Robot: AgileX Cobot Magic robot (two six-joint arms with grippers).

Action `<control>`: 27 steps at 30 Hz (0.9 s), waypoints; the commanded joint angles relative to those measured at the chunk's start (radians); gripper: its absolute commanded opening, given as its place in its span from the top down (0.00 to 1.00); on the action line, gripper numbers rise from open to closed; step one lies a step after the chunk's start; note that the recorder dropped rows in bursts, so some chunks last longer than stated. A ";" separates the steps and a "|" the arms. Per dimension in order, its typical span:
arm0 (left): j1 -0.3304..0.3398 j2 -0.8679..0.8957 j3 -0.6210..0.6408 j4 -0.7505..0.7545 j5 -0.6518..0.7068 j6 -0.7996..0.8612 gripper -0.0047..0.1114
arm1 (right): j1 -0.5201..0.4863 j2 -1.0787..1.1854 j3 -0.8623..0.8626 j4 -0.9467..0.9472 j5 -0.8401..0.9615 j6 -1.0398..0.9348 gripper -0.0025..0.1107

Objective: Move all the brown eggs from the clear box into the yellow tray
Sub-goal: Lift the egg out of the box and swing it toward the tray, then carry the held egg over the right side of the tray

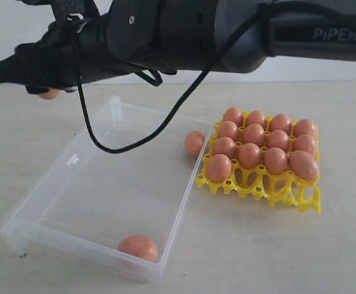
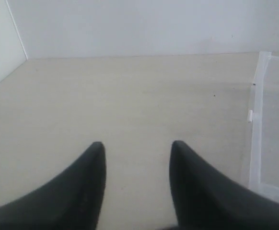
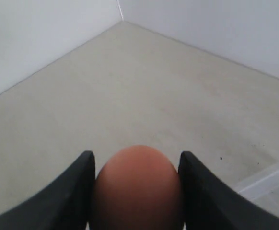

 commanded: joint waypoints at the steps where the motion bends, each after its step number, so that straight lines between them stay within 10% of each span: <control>1: -0.003 0.003 -0.004 0.004 -0.007 0.002 0.74 | 0.002 -0.040 0.057 0.011 0.005 -0.068 0.98; 8: -0.003 0.003 -0.004 0.004 -0.002 0.002 1.00 | 0.002 -0.206 0.254 0.011 -0.160 -0.070 0.98; 19: -0.003 0.003 -0.004 0.004 -0.002 0.002 1.00 | -0.046 -0.505 0.789 0.001 -0.567 0.026 0.98; 27: -0.003 0.003 -0.004 0.004 -0.004 0.002 1.00 | -0.291 -0.573 1.054 0.112 -0.900 0.192 0.98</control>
